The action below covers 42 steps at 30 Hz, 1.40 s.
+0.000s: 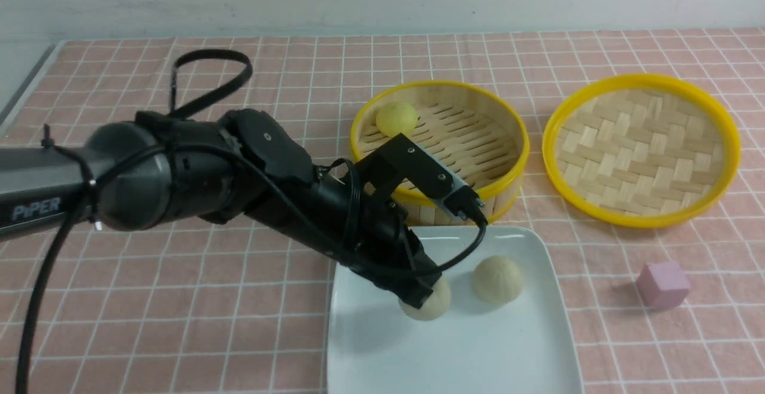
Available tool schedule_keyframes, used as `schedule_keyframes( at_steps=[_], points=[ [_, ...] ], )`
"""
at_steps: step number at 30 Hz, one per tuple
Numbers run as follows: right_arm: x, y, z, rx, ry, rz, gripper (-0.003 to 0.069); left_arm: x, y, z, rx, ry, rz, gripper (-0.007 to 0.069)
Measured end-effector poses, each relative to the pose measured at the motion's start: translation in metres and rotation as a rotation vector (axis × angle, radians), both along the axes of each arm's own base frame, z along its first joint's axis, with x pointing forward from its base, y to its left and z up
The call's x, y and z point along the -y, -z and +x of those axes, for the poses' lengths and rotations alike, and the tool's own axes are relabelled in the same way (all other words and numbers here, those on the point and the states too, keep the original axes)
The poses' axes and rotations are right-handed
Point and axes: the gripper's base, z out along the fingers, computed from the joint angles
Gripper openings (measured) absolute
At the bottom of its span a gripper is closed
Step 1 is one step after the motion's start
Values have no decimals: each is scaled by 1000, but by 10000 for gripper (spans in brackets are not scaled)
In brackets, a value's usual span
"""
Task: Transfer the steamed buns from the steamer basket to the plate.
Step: Use the left arm to put the steamed stuffed bun into the plate, then use the left arm to grab the steamed stuffed bun that is closest to it
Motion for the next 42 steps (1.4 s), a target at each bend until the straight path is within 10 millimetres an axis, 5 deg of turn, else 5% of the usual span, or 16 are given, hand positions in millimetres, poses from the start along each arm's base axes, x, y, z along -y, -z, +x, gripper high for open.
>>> schedule_keyframes(
  at_steps=[5, 14, 25, 31, 38, 42],
  points=[
    [0, 0, 0, -1, -2, 4, 496, 4, 13, 4, -5, 16, -9, 31],
    [0, 0, 0, -1, -2, 4, 497, 7, 9, 12, 72, -32, -66, 99],
    [0, 0, 0, -2, -2, 3, 496, 10, 6, 13, 28, -93, -133, 407],
    [0, 0, 0, -2, -2, 3, 496, 11, 4, 10, 14, -74, -145, 498],
    [0, 0, 0, -3, -2, 3, 496, 6, -23, 8, 98, -97, -172, 505],
    [0, 0, 0, -3, -2, 3, 496, 0, -58, -1, 190, -82, -212, 505]
  ],
)
